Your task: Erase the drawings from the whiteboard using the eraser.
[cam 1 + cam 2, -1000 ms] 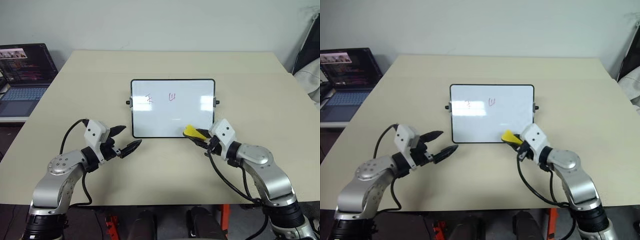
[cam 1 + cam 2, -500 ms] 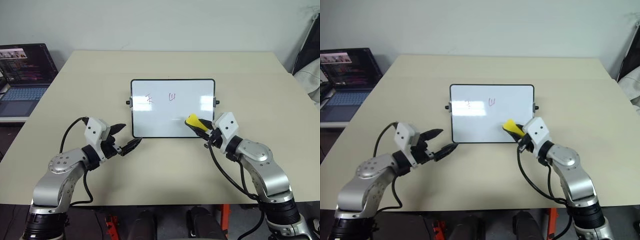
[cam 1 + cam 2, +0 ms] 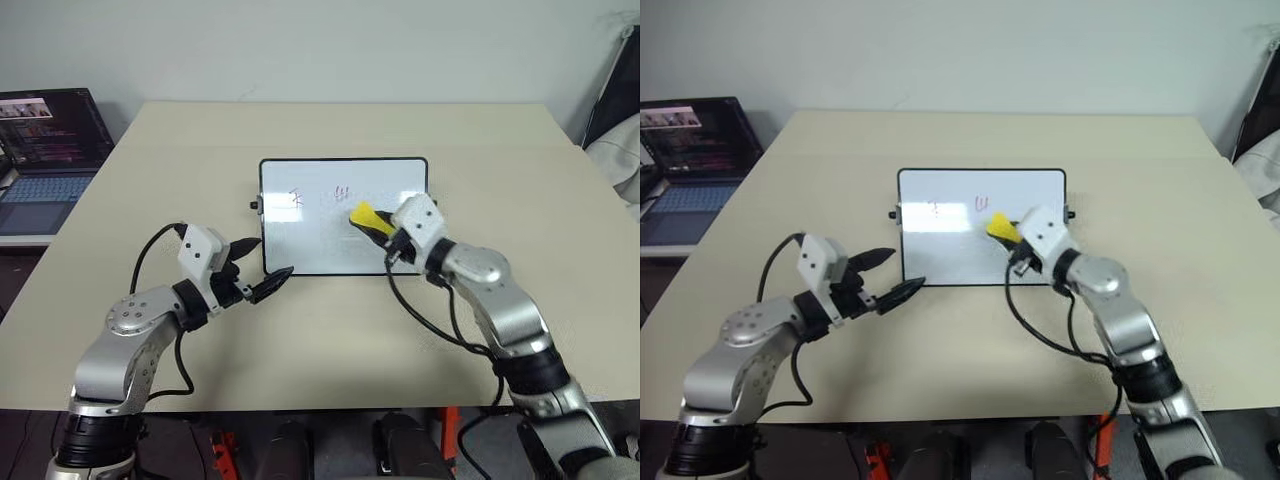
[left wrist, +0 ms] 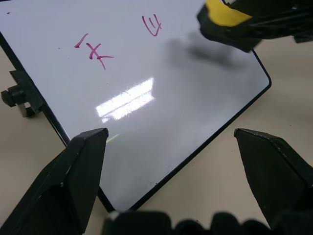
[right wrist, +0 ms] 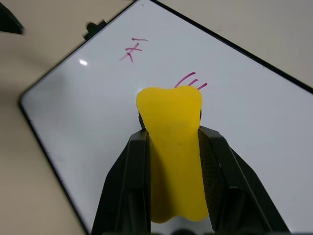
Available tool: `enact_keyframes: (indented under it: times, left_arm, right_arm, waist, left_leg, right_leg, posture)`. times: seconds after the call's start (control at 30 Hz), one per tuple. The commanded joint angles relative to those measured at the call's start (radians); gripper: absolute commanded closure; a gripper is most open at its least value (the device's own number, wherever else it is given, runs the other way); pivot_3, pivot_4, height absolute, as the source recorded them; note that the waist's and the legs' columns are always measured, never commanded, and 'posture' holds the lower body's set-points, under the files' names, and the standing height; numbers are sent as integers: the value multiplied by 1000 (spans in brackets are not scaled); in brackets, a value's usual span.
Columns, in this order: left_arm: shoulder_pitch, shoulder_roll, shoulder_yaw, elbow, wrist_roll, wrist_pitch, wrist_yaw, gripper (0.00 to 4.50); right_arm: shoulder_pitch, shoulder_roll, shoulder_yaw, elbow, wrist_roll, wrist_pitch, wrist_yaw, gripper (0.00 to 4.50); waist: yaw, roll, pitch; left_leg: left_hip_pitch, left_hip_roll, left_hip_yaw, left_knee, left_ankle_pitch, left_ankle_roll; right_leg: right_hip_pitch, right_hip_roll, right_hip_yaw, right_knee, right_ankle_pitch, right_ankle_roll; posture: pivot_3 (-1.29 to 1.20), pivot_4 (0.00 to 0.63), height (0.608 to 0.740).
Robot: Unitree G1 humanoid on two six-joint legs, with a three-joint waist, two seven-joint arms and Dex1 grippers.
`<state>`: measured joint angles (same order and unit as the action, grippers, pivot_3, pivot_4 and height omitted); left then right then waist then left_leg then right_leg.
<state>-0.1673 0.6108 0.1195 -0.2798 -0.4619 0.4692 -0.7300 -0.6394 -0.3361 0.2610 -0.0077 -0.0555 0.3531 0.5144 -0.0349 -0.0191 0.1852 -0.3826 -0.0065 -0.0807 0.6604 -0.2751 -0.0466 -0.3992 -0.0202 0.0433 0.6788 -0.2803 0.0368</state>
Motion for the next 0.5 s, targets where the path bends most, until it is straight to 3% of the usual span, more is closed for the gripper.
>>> enact_keyframes:
  times: [0.03,0.17,0.4,0.5]
  left_arm:
    - [-27,-3,-15,-9,12,-29,-13,0]
    - [-32,-6,-27,-7,16,-34,-15,0]
    - [-13,-4,-32,-36,18,-24,-6,0]
    - [-12,-4,-35,-40,17,-21,-5,0]
  right_arm:
    - [-102,17,15,185,-71,-129,-51,3489]
    - [-164,22,33,328,-110,-230,-44,3489]
    - [-168,1,94,374,-135,-229,109,3496]
    - [-247,37,59,467,-164,-287,-5,3497]
  waist:
    - [0,0,0]
    - [2,0,0]
    - [-2,0,0]
    - [-12,0,0]
  left_leg:
    - [0,0,0,0,0,0]
    - [-3,0,1,0,0,0]
    - [0,1,1,0,0,0]
    - [3,1,1,1,0,0]
  right_leg:
    - [0,0,0,0,0,0]
    - [-3,-1,1,0,0,0]
    - [-2,-1,1,2,0,0]
    - [1,0,1,2,0,-1]
  posture:
    - [0,150,740]
    - [0,150,740]
    - [0,150,740]
    - [0,150,740]
